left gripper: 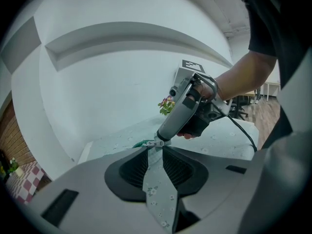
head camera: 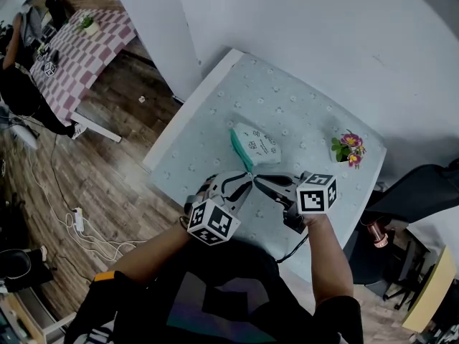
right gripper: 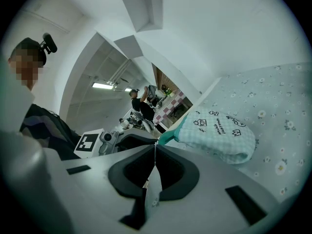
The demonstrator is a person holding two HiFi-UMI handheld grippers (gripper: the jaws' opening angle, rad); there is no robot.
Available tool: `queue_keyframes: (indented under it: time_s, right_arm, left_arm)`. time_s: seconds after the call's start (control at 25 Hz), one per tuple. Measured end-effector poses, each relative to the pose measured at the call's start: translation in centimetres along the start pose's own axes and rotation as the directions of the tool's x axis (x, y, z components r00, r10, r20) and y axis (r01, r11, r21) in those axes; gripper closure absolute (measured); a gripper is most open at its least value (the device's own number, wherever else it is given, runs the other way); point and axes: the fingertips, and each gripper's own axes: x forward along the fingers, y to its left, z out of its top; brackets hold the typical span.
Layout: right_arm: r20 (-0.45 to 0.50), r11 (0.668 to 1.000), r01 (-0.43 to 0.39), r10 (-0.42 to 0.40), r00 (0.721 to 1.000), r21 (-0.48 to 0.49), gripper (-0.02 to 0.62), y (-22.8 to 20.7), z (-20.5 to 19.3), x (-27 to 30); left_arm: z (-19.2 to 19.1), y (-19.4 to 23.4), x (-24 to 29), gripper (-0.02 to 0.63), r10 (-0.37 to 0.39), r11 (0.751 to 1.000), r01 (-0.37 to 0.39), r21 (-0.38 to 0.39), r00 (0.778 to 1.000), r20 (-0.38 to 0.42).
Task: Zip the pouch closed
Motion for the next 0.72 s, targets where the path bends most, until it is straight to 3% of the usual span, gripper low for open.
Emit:
queue_keyframes:
  time_s: [0.28, 0.72]
  right_arm:
    - [-0.006, 1.000, -0.006, 0.006, 1.000, -0.004, 0.571, 0.10, -0.15, -0.10]
    - [-0.068, 0.995, 0.017, -0.024, 0.997, -0.097, 0.571, 0.53, -0.73, -0.39]
  left_arm:
    - [0.17, -0.15, 0.03, 0.499, -0.002, 1.000, 0.002, 0.018, 1.000, -0.003]
    - [0.49, -0.79, 0.06, 0.499, -0.066, 0.996, 0.066, 0.058, 0.998, -0.011]
